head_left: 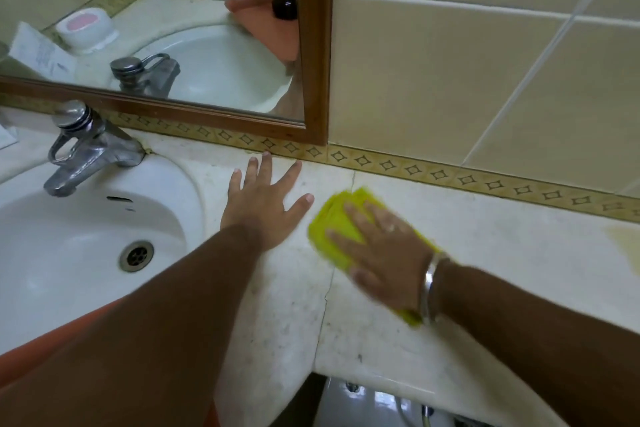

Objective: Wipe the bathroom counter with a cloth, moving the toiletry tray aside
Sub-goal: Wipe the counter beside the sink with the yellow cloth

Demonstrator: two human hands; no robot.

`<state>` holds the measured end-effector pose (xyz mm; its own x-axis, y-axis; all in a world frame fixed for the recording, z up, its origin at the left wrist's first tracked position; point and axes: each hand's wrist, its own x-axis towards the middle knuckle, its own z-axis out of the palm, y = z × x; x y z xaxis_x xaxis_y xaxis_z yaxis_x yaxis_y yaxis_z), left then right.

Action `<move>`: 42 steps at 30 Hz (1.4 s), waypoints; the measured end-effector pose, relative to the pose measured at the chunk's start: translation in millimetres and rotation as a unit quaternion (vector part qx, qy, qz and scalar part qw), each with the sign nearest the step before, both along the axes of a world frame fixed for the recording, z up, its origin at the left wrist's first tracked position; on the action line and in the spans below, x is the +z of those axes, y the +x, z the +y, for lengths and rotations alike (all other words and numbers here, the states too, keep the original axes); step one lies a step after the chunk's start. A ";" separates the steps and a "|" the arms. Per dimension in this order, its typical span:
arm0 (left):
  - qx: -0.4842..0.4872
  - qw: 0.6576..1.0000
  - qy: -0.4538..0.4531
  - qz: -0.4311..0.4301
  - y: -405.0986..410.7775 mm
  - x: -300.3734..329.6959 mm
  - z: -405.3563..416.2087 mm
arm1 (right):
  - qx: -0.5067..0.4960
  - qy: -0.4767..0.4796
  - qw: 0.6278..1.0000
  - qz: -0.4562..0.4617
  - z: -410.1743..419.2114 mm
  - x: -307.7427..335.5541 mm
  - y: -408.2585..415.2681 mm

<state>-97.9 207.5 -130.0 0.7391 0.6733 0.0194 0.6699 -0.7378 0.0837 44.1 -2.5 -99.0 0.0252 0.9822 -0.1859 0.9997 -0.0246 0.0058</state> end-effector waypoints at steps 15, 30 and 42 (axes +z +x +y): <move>-0.004 1.000 0.004 0.005 0.0 1.0 0.1 | 0.004 0.012 1.000 0.008 -14.0 2.2 -15.0; 0.005 0.999 0.006 0.041 2.4 1.9 1.3 | -0.081 0.006 0.997 -0.008 -48.3 -1.0 -15.5; -0.250 0.967 -0.007 0.056 113.1 59.3 -150.8 | -0.410 -0.011 0.911 0.048 -291.5 4.9 22.9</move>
<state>15.2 56.6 -70.8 0.9690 0.2317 -0.0856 0.2359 -0.9708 0.0430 67.0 -294.0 -94.1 0.7314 0.6364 -0.2449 0.6409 -0.7642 -0.0717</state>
